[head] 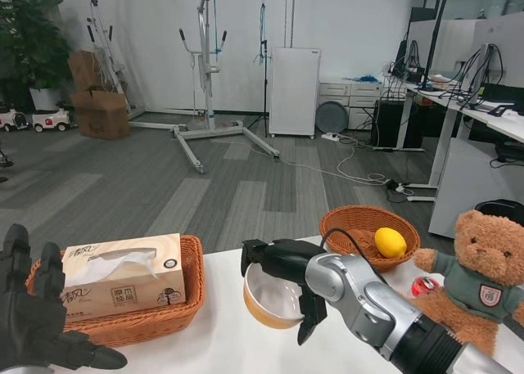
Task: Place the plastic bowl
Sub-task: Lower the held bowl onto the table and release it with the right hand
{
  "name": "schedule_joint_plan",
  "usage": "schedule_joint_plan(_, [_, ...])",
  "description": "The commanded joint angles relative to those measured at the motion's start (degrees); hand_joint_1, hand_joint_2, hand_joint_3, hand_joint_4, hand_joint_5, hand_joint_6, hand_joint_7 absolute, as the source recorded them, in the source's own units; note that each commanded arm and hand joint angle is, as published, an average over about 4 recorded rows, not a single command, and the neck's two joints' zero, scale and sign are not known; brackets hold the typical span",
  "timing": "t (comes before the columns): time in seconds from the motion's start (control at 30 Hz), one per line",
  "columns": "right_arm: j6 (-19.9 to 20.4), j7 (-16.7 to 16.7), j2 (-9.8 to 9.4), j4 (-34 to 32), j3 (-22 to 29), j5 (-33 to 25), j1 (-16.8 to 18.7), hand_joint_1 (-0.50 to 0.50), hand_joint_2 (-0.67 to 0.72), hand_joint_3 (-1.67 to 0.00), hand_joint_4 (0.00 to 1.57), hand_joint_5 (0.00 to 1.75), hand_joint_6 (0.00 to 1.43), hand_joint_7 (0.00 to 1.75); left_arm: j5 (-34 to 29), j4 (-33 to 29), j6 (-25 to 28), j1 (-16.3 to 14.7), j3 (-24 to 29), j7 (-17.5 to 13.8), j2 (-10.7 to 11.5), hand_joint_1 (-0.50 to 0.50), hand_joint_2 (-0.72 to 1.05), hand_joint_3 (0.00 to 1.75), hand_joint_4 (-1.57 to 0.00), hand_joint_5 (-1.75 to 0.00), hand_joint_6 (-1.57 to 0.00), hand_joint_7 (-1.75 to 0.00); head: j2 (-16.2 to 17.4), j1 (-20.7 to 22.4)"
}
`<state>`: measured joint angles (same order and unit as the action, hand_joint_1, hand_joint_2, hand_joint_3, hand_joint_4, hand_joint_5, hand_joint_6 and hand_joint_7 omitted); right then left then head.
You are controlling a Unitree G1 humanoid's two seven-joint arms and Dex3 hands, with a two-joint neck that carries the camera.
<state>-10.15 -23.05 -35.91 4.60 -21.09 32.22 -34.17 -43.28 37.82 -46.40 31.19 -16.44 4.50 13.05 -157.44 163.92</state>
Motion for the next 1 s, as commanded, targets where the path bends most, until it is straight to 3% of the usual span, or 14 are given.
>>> schedule_joint_plan(0.03, [0.3, -0.2, -0.48, -0.1, 0.2, -0.1, -1.0, -0.38, -0.54, -0.87, 0.23, 1.43, 0.43, 1.61, 0.0, 0.3, 0.1, 0.3, 0.2, 0.0, 0.1, -0.50, -0.72, 0.09, 0.00, 0.00, 0.00, 0.00, 0.0, 0.0])
schedule_joint_plan(0.37, [0.4, -0.2, -0.46, 1.5, 0.2, 0.5, -0.9, -0.38, -0.54, -0.87, 0.23, 1.45, 0.44, 1.61, 0.0, 0.4, 0.1, 0.3, 0.1, 0.0, 0.1, -0.50, -0.72, 0.07, 0.00, 0.00, 0.00, 0.00, 0.5, -0.1])
schedule_joint_plan(0.5, [0.4, -0.2, -0.57, 4.3, 0.2, 1.0, -0.8, -0.38, -0.54, -0.87, 0.23, 1.45, 0.43, 1.61, -0.1, 0.4, 0.1, 0.3, 0.2, 0.0, 0.1, -0.50, -0.72, 0.00, 0.00, 0.00, 0.00, 0.00, 0.7, -0.2])
schedule_joint_plan(0.63, [0.6, -0.2, -0.88, 7.8, 0.2, 1.9, -0.6, -0.38, -0.54, -0.87, 0.23, 1.45, 0.43, 1.61, -0.1, 0.4, 0.1, 0.3, 0.2, 0.0, 0.1, -0.50, -0.72, 0.07, 0.00, 0.00, 0.00, 0.00, 0.9, -0.6])
schedule_joint_plan(0.77, [2.8, 0.2, -0.66, 12.1, 0.7, 2.5, -0.4, -0.38, -0.54, -0.87, 0.23, 1.45, 0.45, 1.61, -0.1, 0.4, 0.1, 0.3, 0.1, 0.0, 0.2, -0.50, -0.72, 0.09, 0.00, 0.00, 0.00, 0.00, 1.2, -1.3])
schedule_joint_plan(1.0, [7.2, 4.0, 0.38, 21.7, 1.9, 4.4, 0.0, -0.39, -0.54, -0.87, 0.23, 1.38, 0.43, 1.61, -0.2, 0.5, 0.1, 0.3, -0.2, 0.0, 0.3, -0.50, -0.72, 0.04, 0.00, 0.00, 0.00, 0.00, 1.5, -1.7])
